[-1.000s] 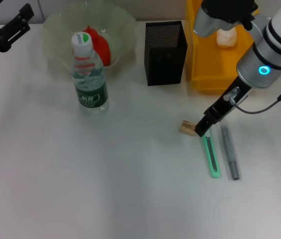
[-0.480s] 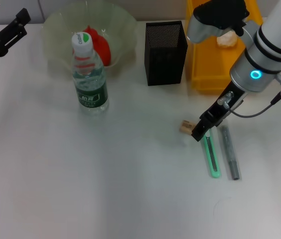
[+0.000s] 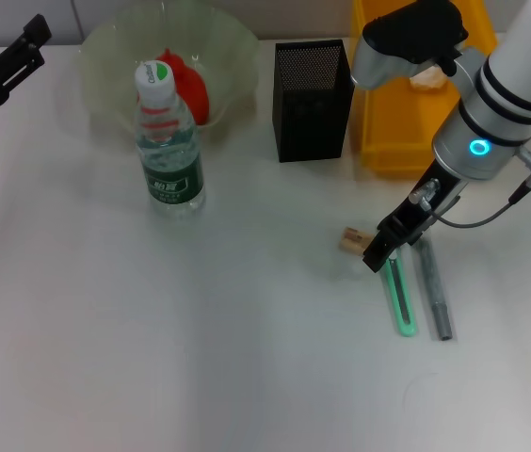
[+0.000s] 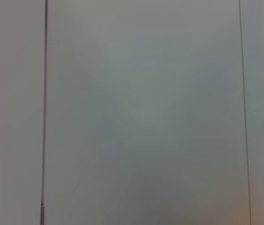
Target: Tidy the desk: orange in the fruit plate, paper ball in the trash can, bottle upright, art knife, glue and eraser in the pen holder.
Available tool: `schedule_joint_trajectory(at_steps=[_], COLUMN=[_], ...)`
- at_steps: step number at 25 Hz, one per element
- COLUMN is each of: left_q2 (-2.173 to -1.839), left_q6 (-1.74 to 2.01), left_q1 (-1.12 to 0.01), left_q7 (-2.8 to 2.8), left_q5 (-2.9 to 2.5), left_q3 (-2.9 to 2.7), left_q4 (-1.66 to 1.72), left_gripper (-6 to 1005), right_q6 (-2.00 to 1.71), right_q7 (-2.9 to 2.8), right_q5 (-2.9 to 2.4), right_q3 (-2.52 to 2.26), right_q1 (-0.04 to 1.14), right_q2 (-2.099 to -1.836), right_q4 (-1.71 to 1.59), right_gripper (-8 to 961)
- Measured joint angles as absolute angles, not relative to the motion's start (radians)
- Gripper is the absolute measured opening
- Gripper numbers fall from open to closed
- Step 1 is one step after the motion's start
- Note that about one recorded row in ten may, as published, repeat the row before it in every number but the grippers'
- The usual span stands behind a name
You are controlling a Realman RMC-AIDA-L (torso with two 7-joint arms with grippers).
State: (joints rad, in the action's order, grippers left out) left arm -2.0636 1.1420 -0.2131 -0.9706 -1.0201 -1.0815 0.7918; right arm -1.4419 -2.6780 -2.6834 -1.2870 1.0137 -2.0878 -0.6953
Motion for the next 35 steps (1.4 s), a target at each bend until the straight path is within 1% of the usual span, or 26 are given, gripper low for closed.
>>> schedule_joint_trajectory(at_steps=[18, 24, 30, 35], left_q2=[-2.065, -2.065, -2.065, -2.065], left_q6=[1.143, 1.143, 1.143, 1.143], left_q1=[-0.215, -0.214, -0.213, -0.213], left_q7=[-0.960, -0.960, -0.959, -0.958], left_q5=[-1.020, -1.020, -1.020, -1.020], left_q3=[-1.076, -1.069, -1.069, -1.069], left_q4=[0.782, 0.782, 0.781, 0.780], left_gripper=[784, 784, 784, 784], right_q6=[-1.401, -1.398, -1.386, -1.371], right_q7=[-2.709, -2.709, -2.709, -2.709], right_q5=[-2.686, -2.686, -2.683, -2.682], right_q3=[-1.365, -1.365, -1.365, -1.365], right_q1=[1.026, 1.027, 1.032, 1.049], right_q2=[-2.089, -2.089, -2.089, -2.089], right_q4=[-0.673, -0.673, -0.661, -0.627], right_gripper=[703, 621, 441, 450])
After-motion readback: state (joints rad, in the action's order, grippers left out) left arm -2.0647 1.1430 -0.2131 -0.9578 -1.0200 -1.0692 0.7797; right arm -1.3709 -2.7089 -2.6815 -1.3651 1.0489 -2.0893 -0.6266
